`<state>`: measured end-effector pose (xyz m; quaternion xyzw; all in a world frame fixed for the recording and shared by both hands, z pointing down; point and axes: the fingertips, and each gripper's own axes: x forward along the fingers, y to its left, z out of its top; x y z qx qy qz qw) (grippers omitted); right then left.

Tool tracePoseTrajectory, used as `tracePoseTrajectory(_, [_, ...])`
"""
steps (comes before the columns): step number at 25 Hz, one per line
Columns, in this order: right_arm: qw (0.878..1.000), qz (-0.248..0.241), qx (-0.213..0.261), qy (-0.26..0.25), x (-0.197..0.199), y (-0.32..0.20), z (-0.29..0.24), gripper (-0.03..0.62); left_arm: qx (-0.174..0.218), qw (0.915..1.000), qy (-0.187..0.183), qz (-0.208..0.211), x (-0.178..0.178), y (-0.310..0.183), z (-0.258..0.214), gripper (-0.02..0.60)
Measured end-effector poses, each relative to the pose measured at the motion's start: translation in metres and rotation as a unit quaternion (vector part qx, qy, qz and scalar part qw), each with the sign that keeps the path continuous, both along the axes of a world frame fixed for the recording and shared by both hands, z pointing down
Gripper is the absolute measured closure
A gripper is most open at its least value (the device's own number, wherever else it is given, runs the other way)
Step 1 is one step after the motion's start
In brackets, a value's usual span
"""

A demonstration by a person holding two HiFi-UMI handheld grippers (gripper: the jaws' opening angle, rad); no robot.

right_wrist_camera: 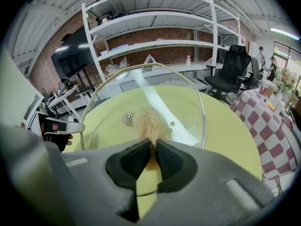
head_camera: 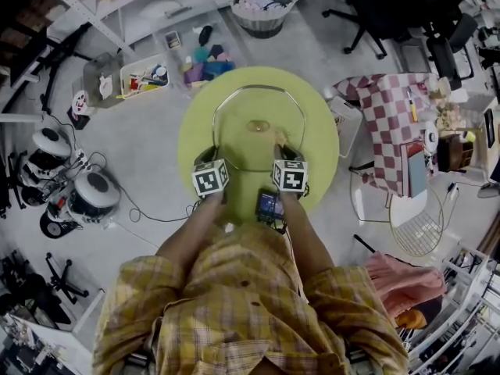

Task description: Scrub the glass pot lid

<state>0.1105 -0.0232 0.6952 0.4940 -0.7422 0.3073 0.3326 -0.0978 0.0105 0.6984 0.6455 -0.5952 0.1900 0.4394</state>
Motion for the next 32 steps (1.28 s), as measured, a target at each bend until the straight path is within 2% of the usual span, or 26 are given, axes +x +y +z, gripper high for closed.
tracePoseTrajectory(12, [1.0,0.017,0.009,0.01,0.031,-0.002,-0.005,0.556,0.006,1.0,-0.001,0.001,0.003,0.002,0.0,0.523])
tracePoseTrajectory(26, [0.999,0.05,0.011,-0.003,0.032,-0.002,-0.003,0.556,0.012,0.9999,0.005,-0.002,0.006,0.003,0.002,0.523])
tracePoseTrajectory(32, [0.999,0.042,0.008,-0.005,0.023,0.006,0.002,0.556,0.013,0.9998,0.01,-0.007,0.004,0.004,0.002,0.525])
